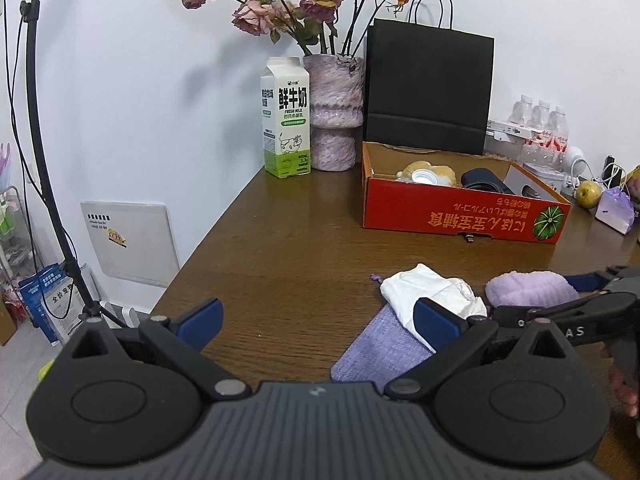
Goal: Organize objects
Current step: 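Move both tools back toward the lavender towel and white cloth, then grasp the lavender fuzzy towel with the right gripper while the left grasps the small beige block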
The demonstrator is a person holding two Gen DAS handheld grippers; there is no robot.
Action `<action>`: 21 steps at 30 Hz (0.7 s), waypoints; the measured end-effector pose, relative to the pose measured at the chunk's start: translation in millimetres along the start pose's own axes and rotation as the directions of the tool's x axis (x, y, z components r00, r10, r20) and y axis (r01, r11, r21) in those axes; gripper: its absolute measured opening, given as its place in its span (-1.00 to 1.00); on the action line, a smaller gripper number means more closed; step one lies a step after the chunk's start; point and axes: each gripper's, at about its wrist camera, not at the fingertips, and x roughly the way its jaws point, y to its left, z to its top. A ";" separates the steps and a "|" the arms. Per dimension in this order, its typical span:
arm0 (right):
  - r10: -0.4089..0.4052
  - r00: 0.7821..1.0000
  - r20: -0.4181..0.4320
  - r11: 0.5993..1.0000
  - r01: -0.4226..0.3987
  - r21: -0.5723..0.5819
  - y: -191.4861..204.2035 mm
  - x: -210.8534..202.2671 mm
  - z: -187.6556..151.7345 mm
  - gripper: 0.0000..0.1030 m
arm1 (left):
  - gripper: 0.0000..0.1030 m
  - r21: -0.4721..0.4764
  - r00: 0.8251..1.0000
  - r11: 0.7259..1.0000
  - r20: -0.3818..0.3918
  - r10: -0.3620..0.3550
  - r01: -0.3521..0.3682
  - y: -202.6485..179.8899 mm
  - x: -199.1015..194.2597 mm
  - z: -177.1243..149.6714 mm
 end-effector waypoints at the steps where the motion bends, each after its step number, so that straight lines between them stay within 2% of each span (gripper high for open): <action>1: -0.001 1.000 -0.007 1.000 0.001 0.005 -0.6 3.1 -2.0 0.94 | 1.00 -0.002 1.000 1.000 -0.002 -0.001 0.001 1.0 0.1 -0.2; 3: -0.003 1.000 -0.020 1.000 0.003 0.007 -1.4 7.7 -6.5 0.83 | 1.00 -0.005 1.000 1.000 -0.006 -0.003 0.003 2.1 1.3 -0.8; 6: -0.004 1.000 0.008 1.000 0.003 0.012 -1.6 3.2 -9.2 0.62 | 1.00 -0.010 1.000 1.000 -0.011 -0.004 0.004 1.7 3.7 -1.5; 13: 0.000 0.994 0.113 1.000 0.000 -0.002 -2.9 -19.5 -13.3 0.17 | 1.00 0.007 1.000 1.000 -0.029 -0.012 0.012 -6.9 8.9 -4.4; 17: 0.008 0.988 0.157 1.000 -0.010 0.013 -10.7 -32.6 -14.8 -0.02 | 1.00 0.024 0.999 1.000 -0.033 -0.016 0.016 -14.7 10.0 -4.2; 21: 0.000 0.982 0.191 1.000 -0.005 0.024 -22.2 -46.3 -19.1 -0.32 | 1.00 0.039 0.999 0.999 -0.037 -0.021 0.023 -22.5 10.8 -4.4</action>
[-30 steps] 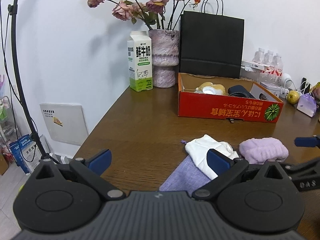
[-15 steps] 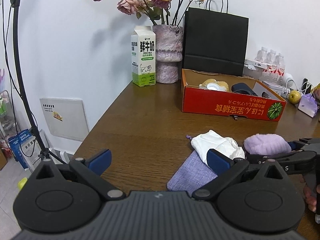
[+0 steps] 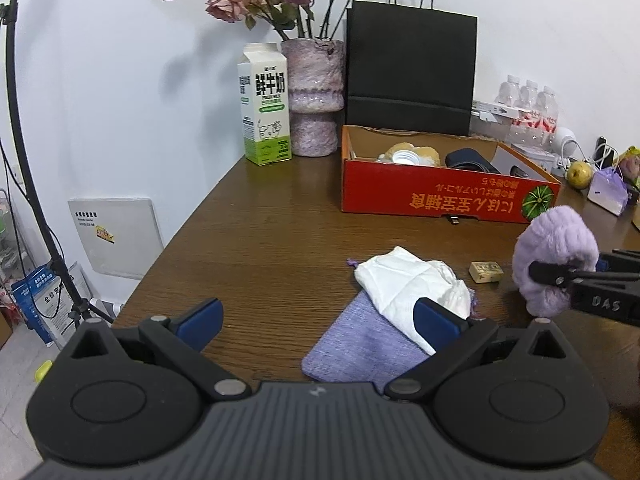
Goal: Organize objects
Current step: 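Grasp the lavender fuzzy towel with the right gripper while the left grasps the small beige block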
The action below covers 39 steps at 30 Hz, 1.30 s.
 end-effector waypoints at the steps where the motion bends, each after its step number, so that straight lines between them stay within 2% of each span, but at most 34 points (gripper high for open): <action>1: -0.001 1.000 0.008 1.000 0.001 0.000 -4.1 -4.0 -0.8 -0.42 | 1.00 0.004 1.000 1.000 0.000 -0.002 0.002 -2.1 0.2 -0.2; 8: -0.036 0.997 0.068 0.999 0.038 -0.026 -23.5 -36.1 -12.2 -0.48 | 1.00 0.037 1.000 0.999 -0.011 -0.019 0.020 -22.9 5.0 1.8; 15: -0.067 0.993 0.094 0.998 0.066 0.014 -44.3 -50.6 -15.7 -0.48 | 1.00 0.091 0.998 0.994 -0.020 -0.058 0.059 -57.9 13.1 5.0; 24: -0.097 0.990 0.103 0.995 0.093 0.039 -64.8 -56.6 -16.7 -0.48 | 1.00 0.140 0.995 0.985 -0.024 -0.097 0.100 -102.4 28.7 14.2; 39: -0.124 0.986 0.109 0.992 0.119 0.053 -87.6 -58.8 -13.6 -0.48 | 1.00 0.148 0.993 0.984 -0.082 -0.088 0.100 -152.4 74.1 25.7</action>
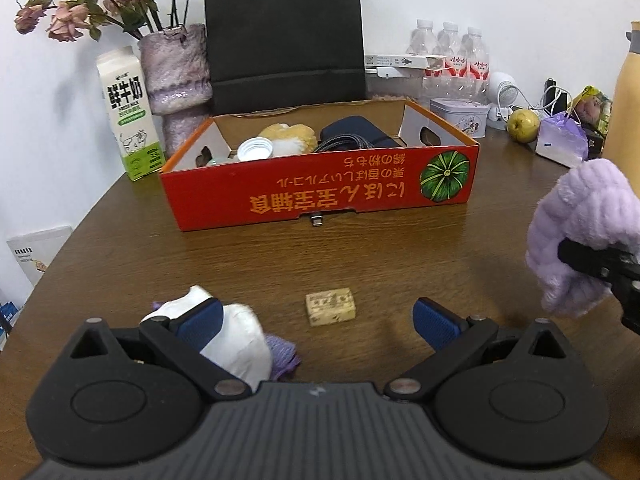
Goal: Organize objects
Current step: 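Grasp the lavender fuzzy towel with the right gripper while the left grasps the small beige block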
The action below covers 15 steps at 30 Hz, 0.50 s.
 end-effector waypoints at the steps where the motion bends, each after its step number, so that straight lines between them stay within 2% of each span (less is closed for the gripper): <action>1: 0.001 1.000 -0.001 1.000 -0.001 0.001 -1.3 0.2 0.2 -0.48 | 1.00 0.000 1.000 1.000 -0.003 0.001 -0.001 -1.6 2.9 0.7; 6: -0.002 1.000 -0.008 1.000 0.002 0.002 -4.9 1.8 0.2 -0.48 | 0.99 -0.007 1.000 1.000 -0.021 0.011 -0.011 -6.2 17.1 4.9; 9: -0.005 1.000 -0.014 1.000 0.005 0.002 -5.1 3.1 0.0 -0.48 | 0.90 -0.016 0.999 1.000 -0.041 0.008 -0.009 -5.5 24.3 5.5; 11: -0.006 1.000 -0.016 1.000 0.006 -0.003 -4.0 3.6 -0.7 -0.48 | 0.79 -0.027 0.998 1.000 -0.058 0.005 -0.006 -4.4 29.9 5.6; 15: -0.005 1.000 -0.016 1.000 0.005 -0.008 -2.3 3.9 -1.1 -0.48 | 0.28 -0.068 0.994 0.998 -0.105 -0.015 0.008 0.1 40.6 5.6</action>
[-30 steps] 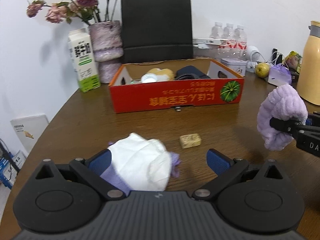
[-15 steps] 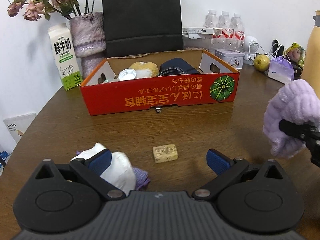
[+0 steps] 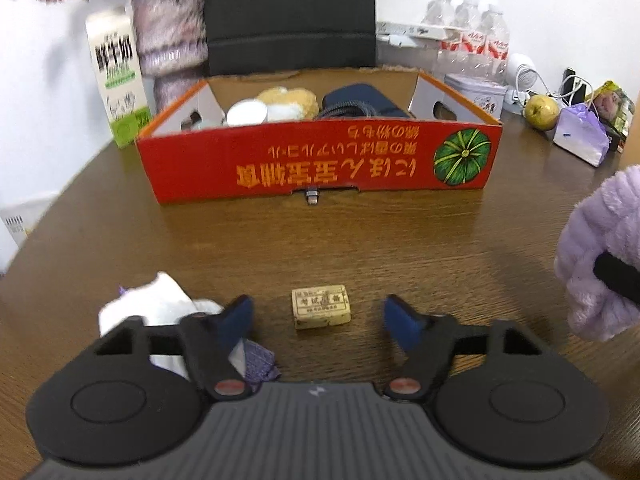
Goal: Organize objects
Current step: 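Grasp the lavender fuzzy towel with the right gripper while the left grasps the small beige block, then carry the lavender towel and beige block toward the red box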
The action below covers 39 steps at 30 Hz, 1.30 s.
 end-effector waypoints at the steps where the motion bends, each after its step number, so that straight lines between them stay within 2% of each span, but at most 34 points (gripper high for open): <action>1: 0.000 1.000 -0.002 1.000 0.000 -0.001 0.5 0.4 -0.2 -0.48 | 0.23 -0.012 1.000 1.000 -0.001 -0.006 0.006 1.7 1.3 0.2; 2: 0.000 1.000 -0.003 1.000 0.000 -0.002 0.7 0.8 -0.3 -0.48 | 0.15 -0.016 1.000 1.000 0.002 -0.003 0.003 1.5 1.5 0.2; 4: 0.001 1.000 -0.005 1.000 -0.001 -0.004 1.3 1.2 -0.6 -0.48 | -0.37 -0.022 1.000 1.000 0.013 -0.008 0.008 2.1 0.0 0.5; 9: 0.003 1.000 -0.007 1.000 -0.003 -0.009 2.9 1.9 -0.9 -0.48 | -0.38 -0.032 0.999 0.999 0.018 -0.037 0.037 4.0 -2.0 -0.1; 18: 0.009 1.000 0.009 1.000 -0.009 0.000 1.1 1.8 -1.1 -0.48 | -0.38 -0.018 0.996 1.000 0.087 -0.011 0.013 1.2 -21.2 -2.8; 26: 0.006 0.999 0.036 1.000 -0.005 -0.027 8.8 -0.2 -1.4 -0.48 | -0.38 -0.022 0.983 1.000 0.183 0.009 -0.005 -0.6 -52.0 -8.9; 31: -0.004 0.998 0.062 1.000 0.006 -0.029 19.0 -3.8 2.2 -0.48 | -0.38 -0.037 0.975 0.999 0.220 0.014 -0.006 3.0 -68.3 -10.2; 39: 0.028 0.997 0.068 0.999 -0.027 -0.021 43.8 -0.4 11.3 -0.48 | -0.38 -0.053 0.968 0.999 0.251 0.021 -0.008 18.8 -86.0 -6.3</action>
